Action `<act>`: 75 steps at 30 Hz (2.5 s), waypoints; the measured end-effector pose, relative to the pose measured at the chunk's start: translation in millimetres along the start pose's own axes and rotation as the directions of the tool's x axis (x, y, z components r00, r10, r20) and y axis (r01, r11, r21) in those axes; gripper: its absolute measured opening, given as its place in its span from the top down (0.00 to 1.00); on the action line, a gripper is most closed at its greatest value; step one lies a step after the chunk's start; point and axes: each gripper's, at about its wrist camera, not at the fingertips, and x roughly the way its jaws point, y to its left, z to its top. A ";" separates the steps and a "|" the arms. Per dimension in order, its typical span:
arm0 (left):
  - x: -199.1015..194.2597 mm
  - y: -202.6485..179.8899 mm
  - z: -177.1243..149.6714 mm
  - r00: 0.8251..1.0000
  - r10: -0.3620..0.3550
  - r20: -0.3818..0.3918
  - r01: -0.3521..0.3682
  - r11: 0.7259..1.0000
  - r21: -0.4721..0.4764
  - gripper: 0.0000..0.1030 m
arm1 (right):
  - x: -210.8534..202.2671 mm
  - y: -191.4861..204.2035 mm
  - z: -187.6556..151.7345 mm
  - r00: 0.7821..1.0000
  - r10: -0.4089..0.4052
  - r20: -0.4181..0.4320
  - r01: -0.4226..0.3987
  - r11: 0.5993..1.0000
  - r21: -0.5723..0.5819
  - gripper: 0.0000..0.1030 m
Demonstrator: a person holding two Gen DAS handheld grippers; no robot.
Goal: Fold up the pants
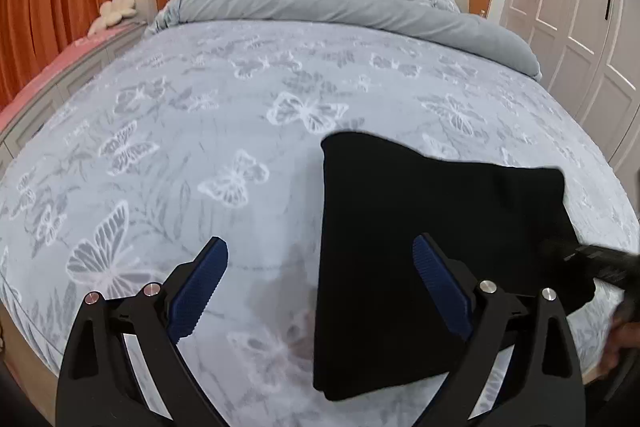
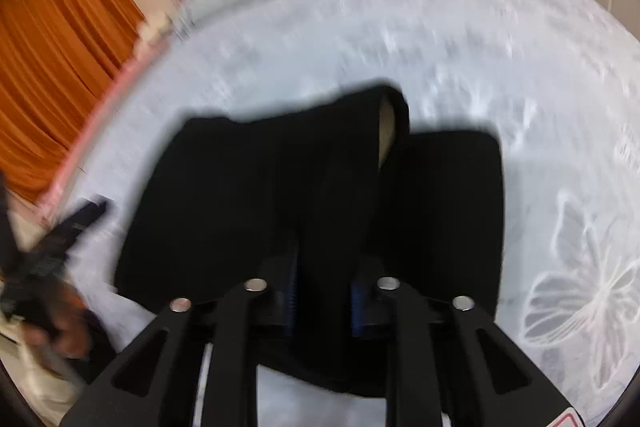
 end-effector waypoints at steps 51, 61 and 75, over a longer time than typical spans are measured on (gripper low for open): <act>28.6 -36.1 -16.2 0.991 -0.003 -0.133 0.013 0.997 0.080 0.09 | 149.0 111.2 64.2 0.982 0.125 -0.144 -0.153 0.966 -0.208 1.00; 23.6 -22.7 -12.9 0.992 -0.035 -0.122 0.040 0.999 0.033 0.08 | 57.7 -5.0 53.3 0.981 -0.191 -0.013 0.189 0.977 -0.097 1.00; 20.5 -51.1 -14.9 0.995 -0.050 -0.083 0.057 0.995 0.084 0.08 | 1.2 -77.6 14.9 0.993 -0.116 -0.015 0.116 0.992 0.045 0.52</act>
